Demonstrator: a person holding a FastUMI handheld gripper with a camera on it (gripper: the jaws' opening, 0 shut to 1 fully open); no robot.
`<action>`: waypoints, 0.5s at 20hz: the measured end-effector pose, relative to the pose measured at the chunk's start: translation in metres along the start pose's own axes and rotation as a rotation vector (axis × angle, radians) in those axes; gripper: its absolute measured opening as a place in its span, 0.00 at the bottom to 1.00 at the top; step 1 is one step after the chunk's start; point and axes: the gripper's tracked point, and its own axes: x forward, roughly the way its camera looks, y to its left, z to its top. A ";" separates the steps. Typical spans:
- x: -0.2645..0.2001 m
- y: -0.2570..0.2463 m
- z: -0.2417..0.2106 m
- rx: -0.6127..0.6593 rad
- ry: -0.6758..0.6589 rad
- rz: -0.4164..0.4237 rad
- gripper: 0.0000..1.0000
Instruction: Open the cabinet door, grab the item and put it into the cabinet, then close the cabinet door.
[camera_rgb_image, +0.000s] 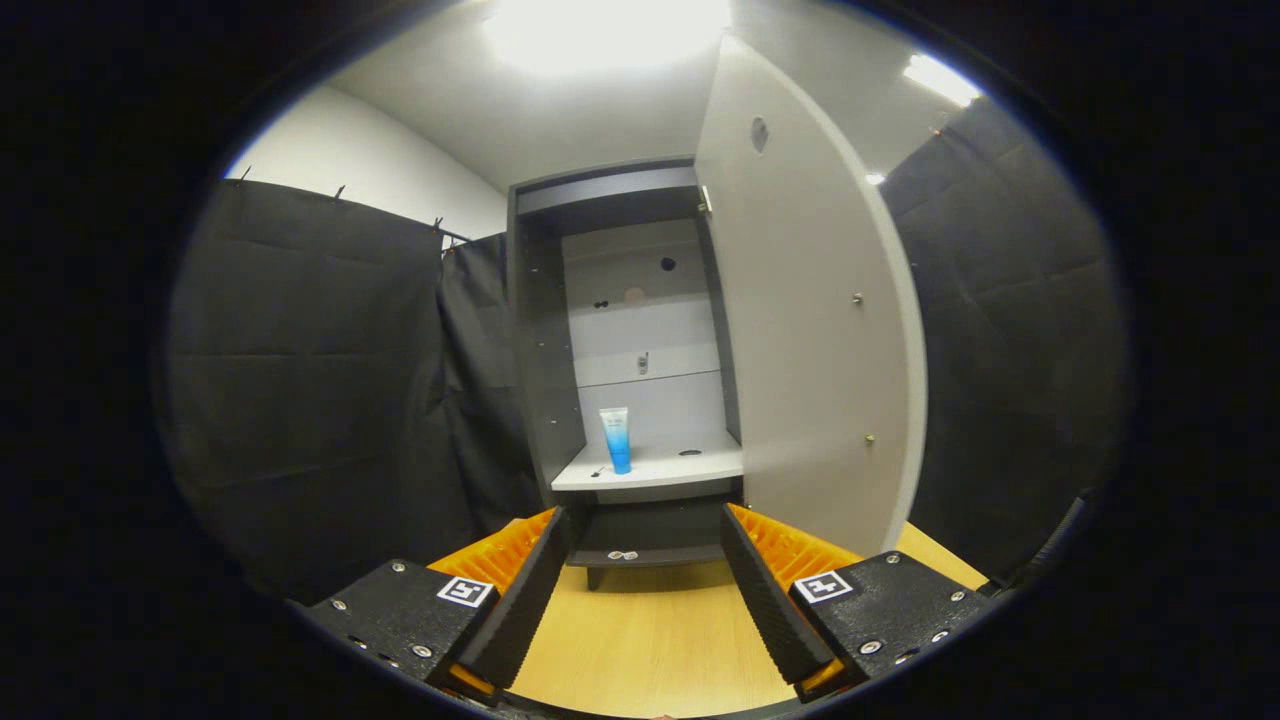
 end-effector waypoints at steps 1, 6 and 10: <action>-0.004 -0.011 0.003 0.009 0.002 -0.023 0.93; -0.024 -0.054 0.024 0.059 0.024 -0.086 0.94; -0.027 -0.102 0.042 0.072 0.026 -0.184 0.95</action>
